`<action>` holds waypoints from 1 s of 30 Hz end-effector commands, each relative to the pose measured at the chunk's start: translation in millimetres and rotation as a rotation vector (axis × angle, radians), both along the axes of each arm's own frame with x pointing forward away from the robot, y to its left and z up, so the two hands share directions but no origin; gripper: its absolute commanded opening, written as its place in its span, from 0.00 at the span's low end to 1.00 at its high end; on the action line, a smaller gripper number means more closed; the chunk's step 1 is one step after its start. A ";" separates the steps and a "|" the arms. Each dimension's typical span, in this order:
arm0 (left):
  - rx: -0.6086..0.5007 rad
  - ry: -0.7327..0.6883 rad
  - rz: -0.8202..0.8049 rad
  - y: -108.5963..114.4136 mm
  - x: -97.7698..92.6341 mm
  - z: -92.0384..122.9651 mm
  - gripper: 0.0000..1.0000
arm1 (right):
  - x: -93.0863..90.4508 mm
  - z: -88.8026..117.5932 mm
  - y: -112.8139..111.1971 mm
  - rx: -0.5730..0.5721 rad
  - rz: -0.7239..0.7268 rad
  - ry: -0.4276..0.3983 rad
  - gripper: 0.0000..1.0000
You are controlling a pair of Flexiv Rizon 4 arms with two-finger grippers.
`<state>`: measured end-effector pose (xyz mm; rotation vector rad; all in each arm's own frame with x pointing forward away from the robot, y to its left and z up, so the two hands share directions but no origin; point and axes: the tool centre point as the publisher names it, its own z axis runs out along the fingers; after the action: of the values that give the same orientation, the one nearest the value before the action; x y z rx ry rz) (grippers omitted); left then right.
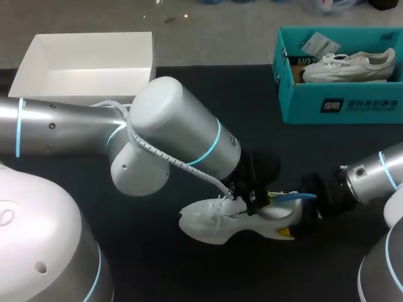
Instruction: Take the shoe out of the shoebox, open the shoe tongue, remove and reinsert the insole, then place the shoe into the shoebox
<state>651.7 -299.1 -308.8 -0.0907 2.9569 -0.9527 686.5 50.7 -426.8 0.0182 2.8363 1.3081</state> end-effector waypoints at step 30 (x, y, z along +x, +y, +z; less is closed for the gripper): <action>0.005 0.012 -0.014 4.2 -4.5 9.9 1.00 | -0.2 -1.6 0.9 -0.005 -0.002 -0.001 0.00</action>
<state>647.5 -292.0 -301.2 -0.0744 2.9687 -0.9737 686.5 50.8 -426.8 0.0182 2.8362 1.3083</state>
